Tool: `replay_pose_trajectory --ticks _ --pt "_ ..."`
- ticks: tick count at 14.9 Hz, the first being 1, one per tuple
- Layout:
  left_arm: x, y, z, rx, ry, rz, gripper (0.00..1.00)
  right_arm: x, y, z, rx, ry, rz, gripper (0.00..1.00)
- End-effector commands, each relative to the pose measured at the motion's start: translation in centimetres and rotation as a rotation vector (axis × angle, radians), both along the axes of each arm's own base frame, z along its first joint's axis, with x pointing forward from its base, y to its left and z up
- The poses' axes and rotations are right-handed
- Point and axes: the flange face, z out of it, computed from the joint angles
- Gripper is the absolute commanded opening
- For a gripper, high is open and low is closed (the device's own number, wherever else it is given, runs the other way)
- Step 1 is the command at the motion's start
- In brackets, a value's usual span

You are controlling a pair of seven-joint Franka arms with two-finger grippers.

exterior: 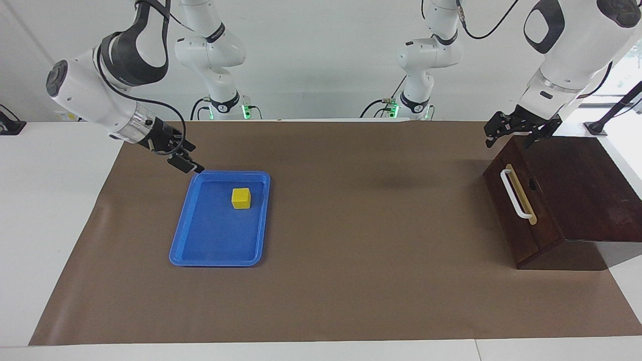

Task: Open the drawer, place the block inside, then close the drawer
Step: 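Move the right gripper over the yellow block in the blue tray, then lower the right gripper and close it on the yellow block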

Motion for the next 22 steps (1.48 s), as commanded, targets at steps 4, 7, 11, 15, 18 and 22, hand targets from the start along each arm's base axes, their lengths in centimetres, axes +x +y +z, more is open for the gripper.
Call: replay_pose_trajectory --ticks 4,7,11,15,18,22 --pt "-0.3 0.3 0.5 -0.005 -0.025 0.001 1.0 -2.0 0.1 -8.4 0.114 0.055 -0.216 1.0" --pt "-0.3 0.2 0.5 -0.005 -0.025 0.001 1.0 -2.6 0.2 -11.2 0.177 0.077 -0.233 1.0" --pt "-0.3 0.1 0.5 -0.005 -0.027 -0.001 1.0 -2.1 -0.2 -15.1 0.223 0.098 -0.225 1.0" --pt "-0.2 0.3 0.5 -0.005 -0.027 0.001 1.0 -0.3 0.2 -17.7 0.256 0.087 -0.208 1.0" --pt "0.2 0.3 0.7 -0.006 -0.058 0.001 1.0 -0.1 0.3 -18.3 0.265 0.088 -0.216 1.0" --pt "0.1 0.2 0.6 -0.006 -0.054 0.001 1.0 0.1 0.9 -19.0 0.282 0.09 -0.229 1.0"
